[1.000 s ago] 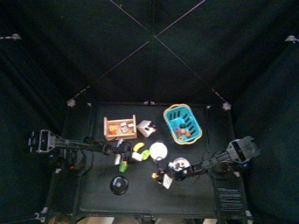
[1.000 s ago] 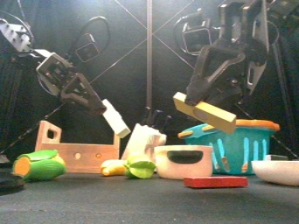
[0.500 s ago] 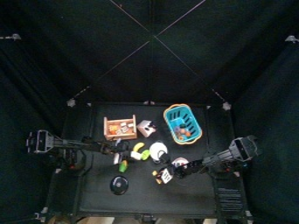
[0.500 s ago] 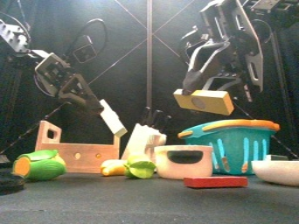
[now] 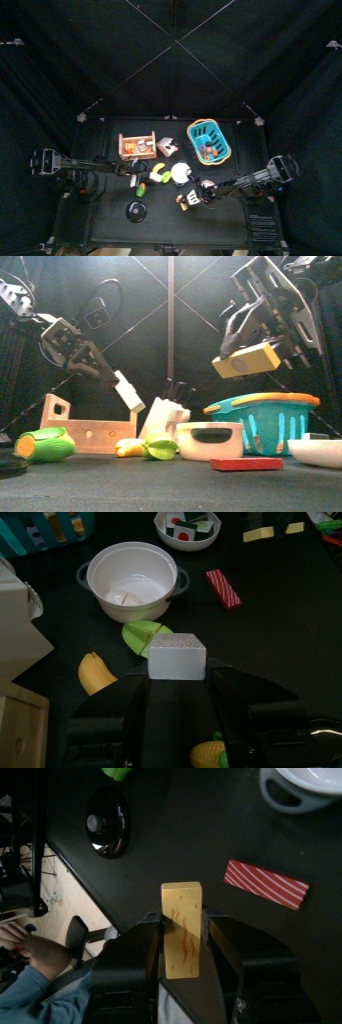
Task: Place egg near salmon and rice near rice
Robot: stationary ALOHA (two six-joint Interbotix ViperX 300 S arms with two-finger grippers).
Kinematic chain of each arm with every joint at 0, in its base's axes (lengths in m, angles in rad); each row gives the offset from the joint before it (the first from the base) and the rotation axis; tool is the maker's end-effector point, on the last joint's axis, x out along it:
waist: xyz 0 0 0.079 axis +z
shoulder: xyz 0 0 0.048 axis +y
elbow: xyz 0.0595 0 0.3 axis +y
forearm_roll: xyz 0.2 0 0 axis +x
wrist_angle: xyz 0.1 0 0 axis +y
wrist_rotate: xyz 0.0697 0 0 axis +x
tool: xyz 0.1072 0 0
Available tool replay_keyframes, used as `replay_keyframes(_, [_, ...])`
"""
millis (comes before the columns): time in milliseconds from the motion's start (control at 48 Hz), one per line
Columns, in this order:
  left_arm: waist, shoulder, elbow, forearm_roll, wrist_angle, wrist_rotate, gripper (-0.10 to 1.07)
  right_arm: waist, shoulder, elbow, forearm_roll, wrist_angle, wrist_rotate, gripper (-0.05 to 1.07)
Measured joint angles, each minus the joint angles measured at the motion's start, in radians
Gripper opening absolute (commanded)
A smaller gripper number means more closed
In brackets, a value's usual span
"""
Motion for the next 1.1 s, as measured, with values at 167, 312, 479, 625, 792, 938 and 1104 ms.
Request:
replay_keyframes(167, [0.003, 0.000, 0.000, 0.002, 0.000, -0.002, 0.55, 0.000, -0.011, 0.002, 0.006, -0.063, 0.002, 0.61])
replay_keyframes(312, [0.006, 0.000, 0.000, 0.000, 0.000, -0.002, 0.55, -0.003, -0.011, 0.009, 0.017, -0.072, 0.000, 0.60])
replay_keyframes(479, [0.006, 0.000, 0.002, 0.002, 0.000, -0.002, 0.55, -0.012, -0.026, 0.026, 0.035, -0.074, 0.000, 0.60])
replay_keyframes(625, [0.008, 0.000, 0.002, 0.000, 0.000, -0.002, 0.55, -0.029, -0.051, 0.035, 0.034, -0.067, 0.002, 0.60])
replay_keyframes(792, [0.008, 0.000, 0.000, 0.000, 0.000, -0.002, 0.55, -0.035, -0.063, 0.046, 0.035, -0.041, 0.002, 0.60])
replay_keyframes(938, [0.006, 0.002, 0.002, 0.000, 0.000, -0.002, 0.55, -0.035, -0.074, 0.044, 0.018, -0.038, 0.000, 0.60])
replay_keyframes(1104, [0.008, 0.002, 0.002, 0.000, 0.000, -0.002, 0.55, -0.035, -0.086, 0.040, -0.002, -0.038, 0.002, 0.60])
